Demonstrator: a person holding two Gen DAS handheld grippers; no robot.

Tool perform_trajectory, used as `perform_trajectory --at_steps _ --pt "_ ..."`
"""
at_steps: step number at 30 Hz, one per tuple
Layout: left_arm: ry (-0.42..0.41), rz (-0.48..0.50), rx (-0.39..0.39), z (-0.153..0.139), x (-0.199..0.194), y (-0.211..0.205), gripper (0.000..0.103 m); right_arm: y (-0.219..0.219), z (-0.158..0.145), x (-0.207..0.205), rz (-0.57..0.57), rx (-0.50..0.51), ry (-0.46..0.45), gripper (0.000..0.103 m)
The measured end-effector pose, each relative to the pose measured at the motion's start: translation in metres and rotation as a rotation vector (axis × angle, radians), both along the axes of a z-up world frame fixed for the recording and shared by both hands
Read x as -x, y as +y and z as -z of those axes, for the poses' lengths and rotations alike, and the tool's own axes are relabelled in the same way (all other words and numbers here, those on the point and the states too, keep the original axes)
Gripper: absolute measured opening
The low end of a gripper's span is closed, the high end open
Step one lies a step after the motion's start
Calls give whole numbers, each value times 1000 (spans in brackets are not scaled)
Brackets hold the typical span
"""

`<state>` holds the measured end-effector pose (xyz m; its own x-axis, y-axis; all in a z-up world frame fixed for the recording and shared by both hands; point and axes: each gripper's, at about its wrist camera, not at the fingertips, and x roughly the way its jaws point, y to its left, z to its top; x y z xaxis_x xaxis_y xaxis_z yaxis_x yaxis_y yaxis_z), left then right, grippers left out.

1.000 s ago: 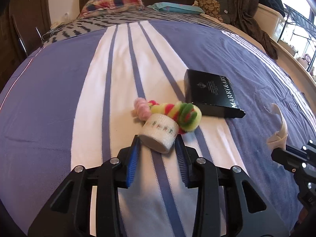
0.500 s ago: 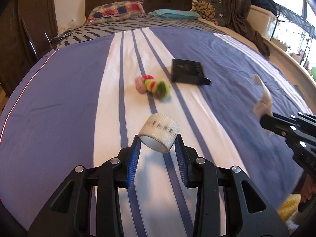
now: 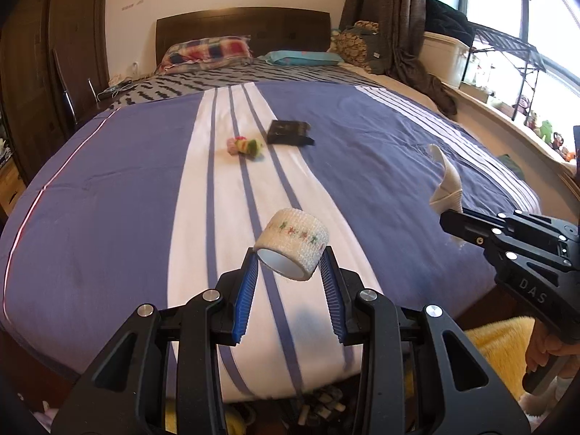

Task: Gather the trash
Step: 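Carry the tape roll and cloth strip to the bin and open both tools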

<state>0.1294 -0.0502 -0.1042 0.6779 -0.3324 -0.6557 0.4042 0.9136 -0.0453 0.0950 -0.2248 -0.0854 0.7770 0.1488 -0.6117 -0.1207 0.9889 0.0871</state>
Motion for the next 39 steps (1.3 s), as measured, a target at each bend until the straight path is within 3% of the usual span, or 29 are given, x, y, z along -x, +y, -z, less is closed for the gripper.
perform_trajectory --at_steps 5,16,30,39 --pt "17 16 -16 18 36 2 34 3 24 37 6 -28 35 8" --pt "194 28 -70 99 73 12 34 15 88 77 -23 -63 191 8" --pt "447 59 -100 195 73 11 34 37 186 79 -55 -58 482 8" --pt "627 103 -116 246 66 3 34 39 227 67 -53 -90 648 9"
